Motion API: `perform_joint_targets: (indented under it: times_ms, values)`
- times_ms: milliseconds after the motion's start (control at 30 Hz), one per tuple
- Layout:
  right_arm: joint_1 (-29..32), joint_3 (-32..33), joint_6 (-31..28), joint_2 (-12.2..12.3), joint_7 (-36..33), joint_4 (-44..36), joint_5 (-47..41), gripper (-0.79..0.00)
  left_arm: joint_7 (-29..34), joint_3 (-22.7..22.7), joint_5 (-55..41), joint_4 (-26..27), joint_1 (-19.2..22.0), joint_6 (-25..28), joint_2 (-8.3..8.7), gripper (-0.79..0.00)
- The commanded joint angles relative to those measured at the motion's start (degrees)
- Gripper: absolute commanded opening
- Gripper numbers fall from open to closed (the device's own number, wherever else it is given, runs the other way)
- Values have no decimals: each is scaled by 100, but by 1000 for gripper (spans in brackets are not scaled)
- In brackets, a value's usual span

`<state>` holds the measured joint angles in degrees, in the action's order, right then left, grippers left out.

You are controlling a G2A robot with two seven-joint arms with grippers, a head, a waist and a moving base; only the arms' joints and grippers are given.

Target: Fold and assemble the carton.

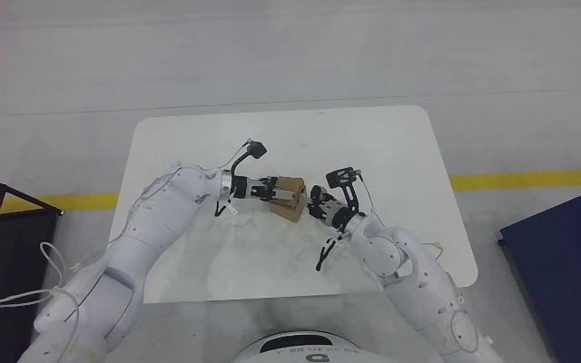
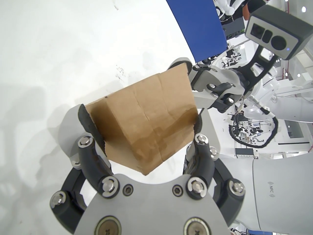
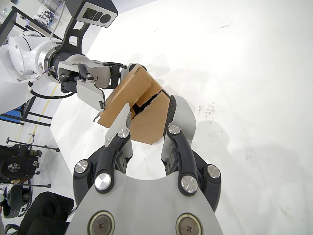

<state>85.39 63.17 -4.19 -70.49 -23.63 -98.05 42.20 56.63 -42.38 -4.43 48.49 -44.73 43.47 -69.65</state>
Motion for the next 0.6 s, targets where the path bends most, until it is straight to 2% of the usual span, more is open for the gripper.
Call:
perform_joint_targets:
  times_ms: [0,567]
  values:
    - [-14,-5,10,0,-42,5,-6,-443,-10,8,28,8,6,-19,-5,0]
    - [-114,-63,72,-3,-249,99,17,-449,-81,82,208,43,20,-182,-54,0]
